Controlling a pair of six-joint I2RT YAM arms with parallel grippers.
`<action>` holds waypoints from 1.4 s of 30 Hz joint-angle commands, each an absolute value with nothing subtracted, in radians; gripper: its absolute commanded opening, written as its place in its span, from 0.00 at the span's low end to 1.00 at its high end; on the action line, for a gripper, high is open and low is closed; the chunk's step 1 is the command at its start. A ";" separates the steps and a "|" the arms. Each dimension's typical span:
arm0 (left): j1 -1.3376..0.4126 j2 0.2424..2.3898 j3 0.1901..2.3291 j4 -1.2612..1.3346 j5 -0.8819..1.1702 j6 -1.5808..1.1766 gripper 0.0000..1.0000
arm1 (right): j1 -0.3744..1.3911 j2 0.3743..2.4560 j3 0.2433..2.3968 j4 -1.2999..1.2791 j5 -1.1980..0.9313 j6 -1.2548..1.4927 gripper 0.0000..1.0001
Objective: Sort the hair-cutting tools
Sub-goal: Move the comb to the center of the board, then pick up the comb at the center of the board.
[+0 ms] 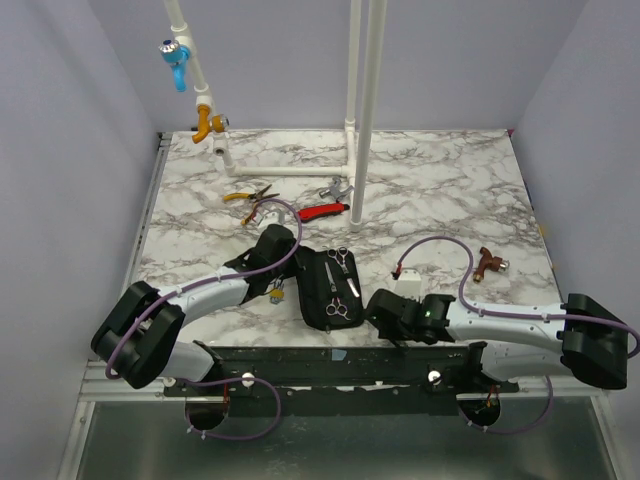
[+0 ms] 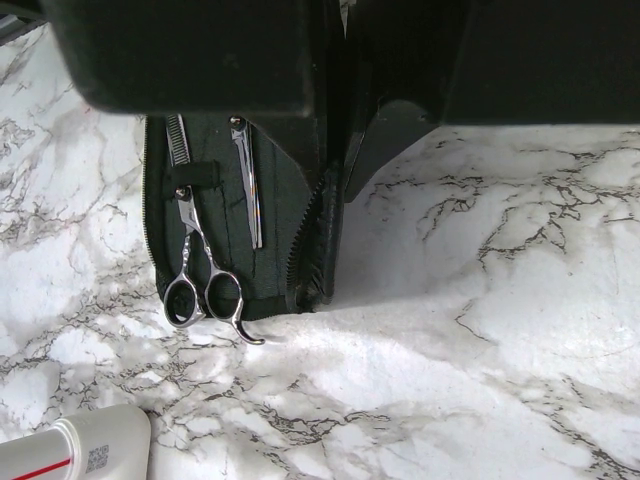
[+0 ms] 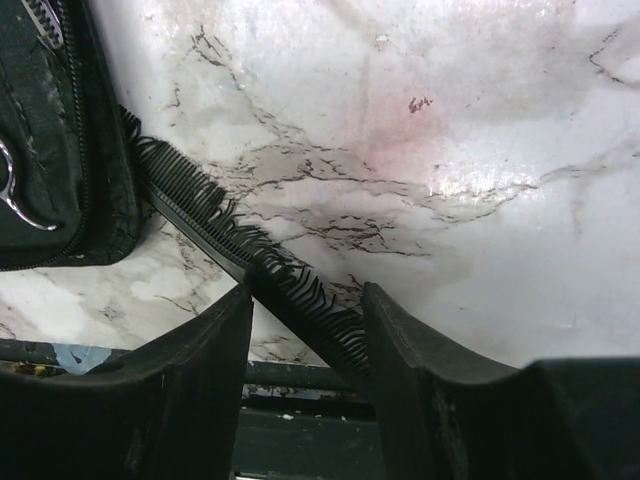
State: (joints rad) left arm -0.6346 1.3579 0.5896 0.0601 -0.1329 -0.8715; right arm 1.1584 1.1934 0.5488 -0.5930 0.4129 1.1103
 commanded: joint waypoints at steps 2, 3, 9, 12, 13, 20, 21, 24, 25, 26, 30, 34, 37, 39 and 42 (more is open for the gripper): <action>-0.629 1.344 0.570 0.085 -0.096 -0.863 0.08 | 1.196 1.225 0.557 -0.671 0.397 1.124 0.52; -0.628 1.342 0.568 0.085 -0.093 -0.861 0.09 | 1.212 1.234 0.556 -0.665 0.386 1.133 0.51; -0.627 1.321 0.555 0.088 -0.065 -0.867 0.12 | 1.324 1.321 0.588 -0.631 0.381 1.221 0.51; -0.628 1.311 0.545 0.086 -0.063 -0.868 0.12 | 1.353 1.363 0.631 -0.656 0.416 1.258 0.51; -0.628 1.306 0.542 0.084 -0.063 -0.868 0.12 | 1.355 1.368 0.640 -0.666 0.430 1.261 0.51; -0.627 1.263 0.517 0.074 -0.078 -0.859 0.17 | 1.362 1.293 0.646 -0.776 0.441 1.279 0.52; -0.627 1.257 0.511 0.075 -0.079 -0.858 0.19 | 1.364 1.275 0.641 -0.787 0.430 1.275 0.53; -0.624 1.238 0.499 0.075 -0.083 -0.858 0.26 | 1.366 1.262 0.631 -0.800 0.385 1.255 0.54; -0.623 1.231 0.497 0.076 -0.079 -0.857 0.29 | 1.365 1.264 0.630 -0.805 0.370 1.242 0.55; -0.622 1.224 0.495 0.078 -0.076 -0.855 0.31 | 1.367 1.267 0.633 -0.820 0.369 1.242 0.55; -0.623 1.197 0.494 0.072 -0.071 -0.846 0.41 | 1.367 1.263 0.614 -0.820 0.352 1.232 0.56; -0.623 1.167 0.484 0.065 -0.049 -0.842 0.46 | 1.367 1.277 0.593 -0.777 0.340 1.227 0.56; -0.623 1.148 0.468 0.069 -0.015 -0.843 0.47 | 1.367 1.297 0.587 -0.746 0.345 1.218 0.56; -0.622 1.134 0.456 0.076 0.003 -0.842 0.47 | 1.365 1.307 0.584 -0.727 0.353 1.214 0.55; -0.623 1.111 0.429 0.088 0.054 -0.856 0.47 | 1.365 1.314 0.584 -0.702 0.359 1.206 0.54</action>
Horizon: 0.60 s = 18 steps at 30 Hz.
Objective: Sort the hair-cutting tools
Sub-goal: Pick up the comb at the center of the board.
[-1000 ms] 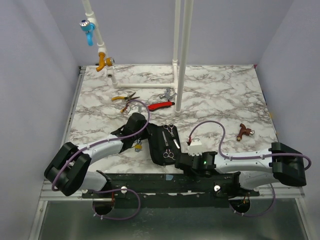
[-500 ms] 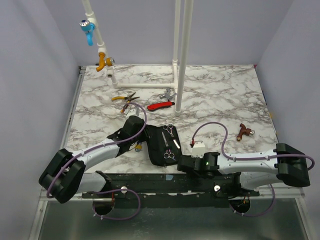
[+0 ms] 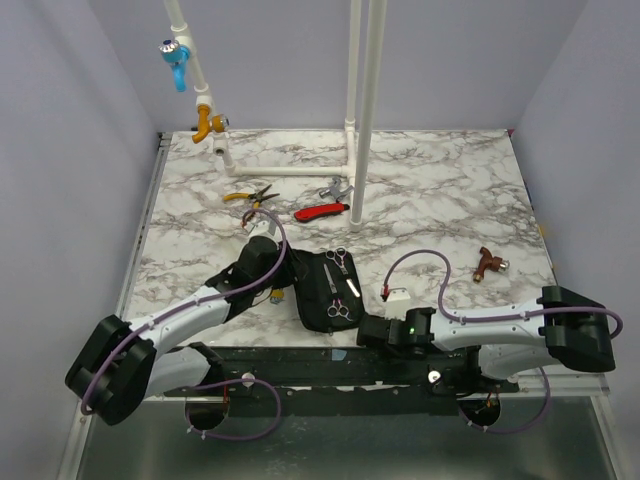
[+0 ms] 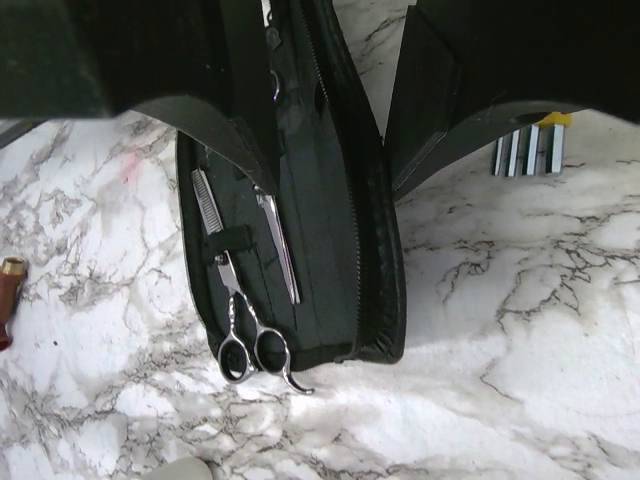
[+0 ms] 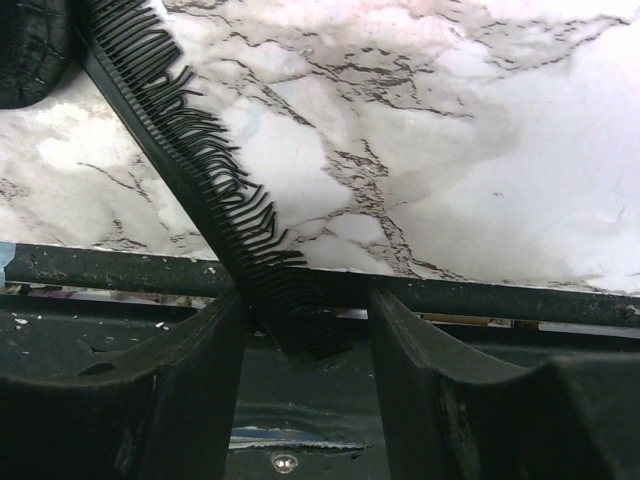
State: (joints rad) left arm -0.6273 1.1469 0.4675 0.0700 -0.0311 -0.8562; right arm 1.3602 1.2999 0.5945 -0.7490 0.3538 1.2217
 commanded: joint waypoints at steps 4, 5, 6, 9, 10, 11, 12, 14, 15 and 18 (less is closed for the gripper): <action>-0.623 1.076 0.389 0.106 0.077 -0.869 0.46 | 1.366 1.326 0.595 -0.671 0.356 1.185 0.48; -0.623 1.066 0.380 0.107 0.079 -0.872 0.46 | 1.366 1.327 0.598 -0.664 0.353 1.178 0.45; -0.623 1.058 0.373 0.109 0.081 -0.873 0.46 | 1.367 1.328 0.602 -0.659 0.349 1.171 0.42; -0.623 1.035 0.356 0.107 0.085 -0.875 0.46 | 1.366 1.330 0.613 -0.653 0.341 1.162 0.35; -0.623 1.028 0.353 0.106 0.085 -0.874 0.45 | 1.366 1.330 0.619 -0.660 0.343 1.161 0.33; -0.623 1.021 0.350 0.104 0.085 -0.875 0.45 | 1.367 1.328 0.625 -0.666 0.344 1.162 0.31; -0.623 1.015 0.348 0.103 0.084 -0.874 0.45 | 1.366 1.323 0.632 -0.678 0.345 1.160 0.29; -0.622 1.003 0.344 0.100 0.084 -0.875 0.45 | 1.366 1.309 0.647 -0.709 0.355 1.158 0.25; -0.623 0.998 0.343 0.097 0.085 -0.875 0.45 | 1.367 1.298 0.658 -0.727 0.359 1.158 0.24; -0.623 0.988 0.342 0.091 0.085 -0.870 0.45 | 1.366 1.264 0.690 -0.801 0.372 1.153 0.23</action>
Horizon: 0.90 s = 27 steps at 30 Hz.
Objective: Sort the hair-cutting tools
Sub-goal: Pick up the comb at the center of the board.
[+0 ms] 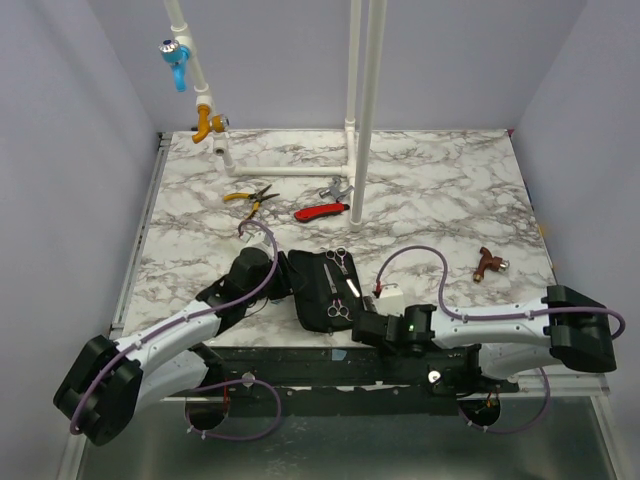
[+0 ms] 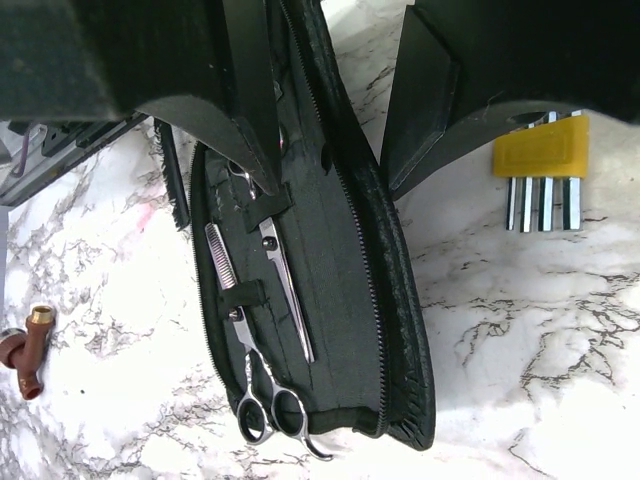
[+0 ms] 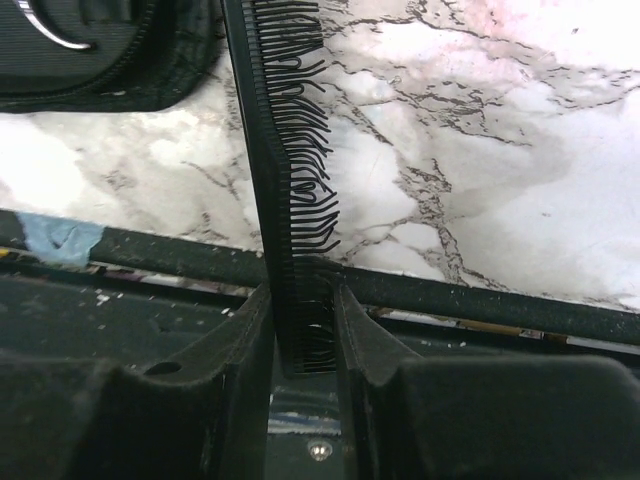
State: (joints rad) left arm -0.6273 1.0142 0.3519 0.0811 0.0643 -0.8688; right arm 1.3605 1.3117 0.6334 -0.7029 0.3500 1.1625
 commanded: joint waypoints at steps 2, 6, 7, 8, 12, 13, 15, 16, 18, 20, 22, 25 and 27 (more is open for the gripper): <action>-0.623 0.983 0.341 0.084 0.079 -0.868 0.45 | 1.366 1.240 0.718 -0.854 0.382 1.151 0.23; -0.623 0.970 0.338 0.078 0.063 -0.869 0.45 | 1.367 1.177 0.772 -0.904 0.388 1.126 0.23; -0.623 0.967 0.336 0.077 0.060 -0.868 0.45 | 1.365 1.164 0.784 -0.883 0.380 1.109 0.22; -0.623 0.965 0.333 0.077 0.057 -0.870 0.45 | 1.365 1.154 0.790 -0.853 0.370 1.093 0.22; -0.623 0.947 0.310 0.074 0.046 -0.875 0.45 | 1.366 1.167 0.779 -0.634 0.289 1.033 0.21; -0.623 0.942 0.303 0.071 0.046 -0.875 0.45 | 1.367 1.193 0.781 -0.597 0.271 1.015 0.21; -0.623 0.932 0.293 0.062 0.046 -0.875 0.45 | 1.365 1.257 0.801 -0.539 0.237 0.978 0.21; -0.622 0.927 0.291 0.056 0.046 -0.872 0.45 | 1.366 1.293 0.815 -0.519 0.227 0.961 0.21; -0.623 0.916 0.287 0.038 0.046 -0.866 0.45 | 1.366 1.348 0.834 -0.479 0.208 0.929 0.21; -0.622 0.901 0.281 0.016 0.041 -0.863 0.45 | 1.364 1.385 0.844 -0.435 0.189 0.901 0.20; -0.621 0.880 0.270 0.002 0.028 -0.862 0.45 | 1.356 1.411 0.845 -0.392 0.150 0.882 0.20; -0.620 0.854 0.262 -0.042 0.008 -0.855 0.45 | 1.331 1.432 0.828 -0.321 0.077 0.870 0.20; -0.618 0.849 0.263 -0.062 -0.026 -0.850 0.45 | 1.315 1.439 0.821 -0.292 0.038 0.863 0.20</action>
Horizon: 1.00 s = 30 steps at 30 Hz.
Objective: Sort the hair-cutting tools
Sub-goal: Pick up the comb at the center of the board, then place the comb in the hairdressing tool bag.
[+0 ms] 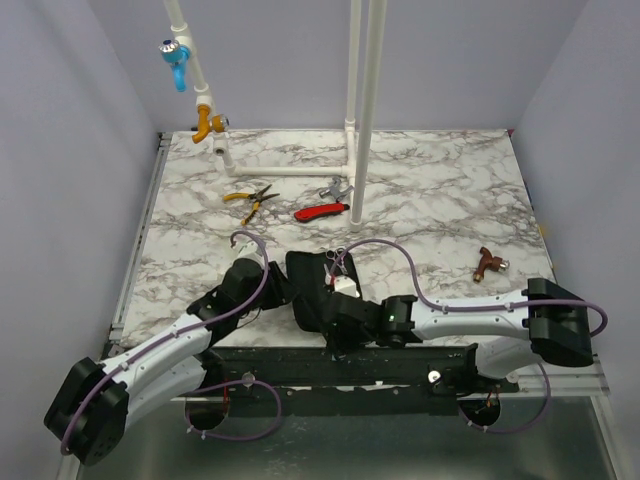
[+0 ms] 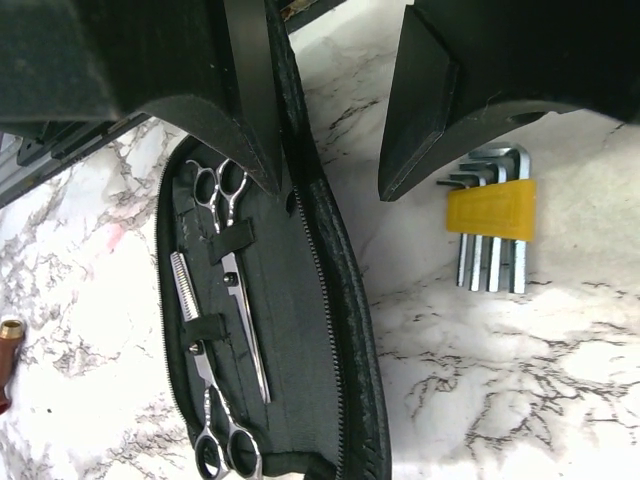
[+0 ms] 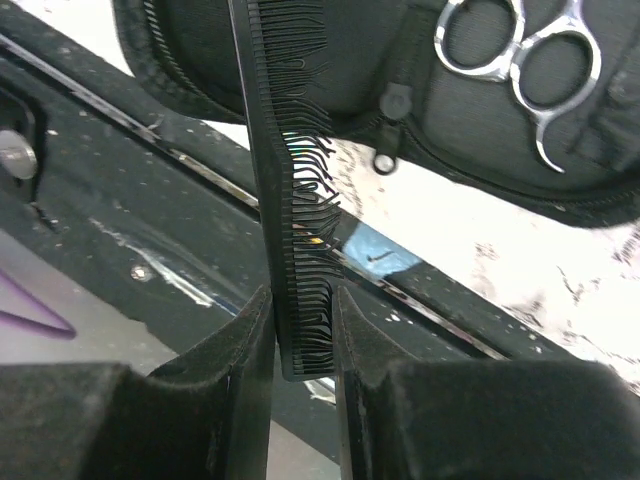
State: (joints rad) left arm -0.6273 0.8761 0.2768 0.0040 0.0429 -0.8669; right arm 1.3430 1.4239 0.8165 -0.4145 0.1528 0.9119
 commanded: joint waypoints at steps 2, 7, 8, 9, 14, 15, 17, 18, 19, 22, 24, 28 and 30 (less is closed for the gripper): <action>-0.617 0.848 0.261 -0.068 -0.032 -0.844 0.45 | 1.303 1.450 0.821 -0.276 0.008 0.853 0.20; -0.614 0.854 0.249 -0.071 -0.049 -0.857 0.43 | 1.269 1.490 0.827 -0.261 -0.077 0.844 0.19; -0.613 0.853 0.246 -0.069 -0.051 -0.859 0.42 | 1.267 1.492 0.825 -0.259 -0.084 0.845 0.19; -0.614 0.853 0.242 -0.066 -0.052 -0.862 0.41 | 1.264 1.491 0.821 -0.259 -0.091 0.847 0.19; -0.614 0.848 0.227 -0.037 -0.048 -0.871 0.36 | 1.260 1.475 0.790 -0.265 -0.114 0.859 0.19; -0.614 0.851 0.227 -0.031 -0.045 -0.871 0.36 | 1.260 1.471 0.783 -0.268 -0.119 0.862 0.18; -0.614 0.856 0.227 -0.022 -0.042 -0.871 0.35 | 1.260 1.465 0.772 -0.270 -0.127 0.865 0.19; -0.614 0.857 0.227 -0.016 -0.040 -0.873 0.34 | 1.260 1.463 0.768 -0.270 -0.133 0.867 0.18; -0.614 0.858 0.226 -0.011 -0.039 -0.873 0.34 | 1.260 1.461 0.763 -0.270 -0.141 0.868 0.18; -0.614 0.856 0.222 -0.005 -0.031 -0.877 0.33 | 1.260 1.465 0.753 -0.281 -0.152 0.872 0.18; -0.614 0.849 0.219 0.012 -0.027 -0.877 0.32 | 1.261 1.469 0.747 -0.295 -0.146 0.870 0.18; -0.614 0.828 0.209 0.036 -0.017 -0.887 0.30 | 1.260 1.472 0.758 -0.320 -0.112 0.873 0.18; -0.614 0.816 0.204 0.041 -0.011 -0.888 0.28 | 1.260 1.479 0.772 -0.332 -0.087 0.872 0.17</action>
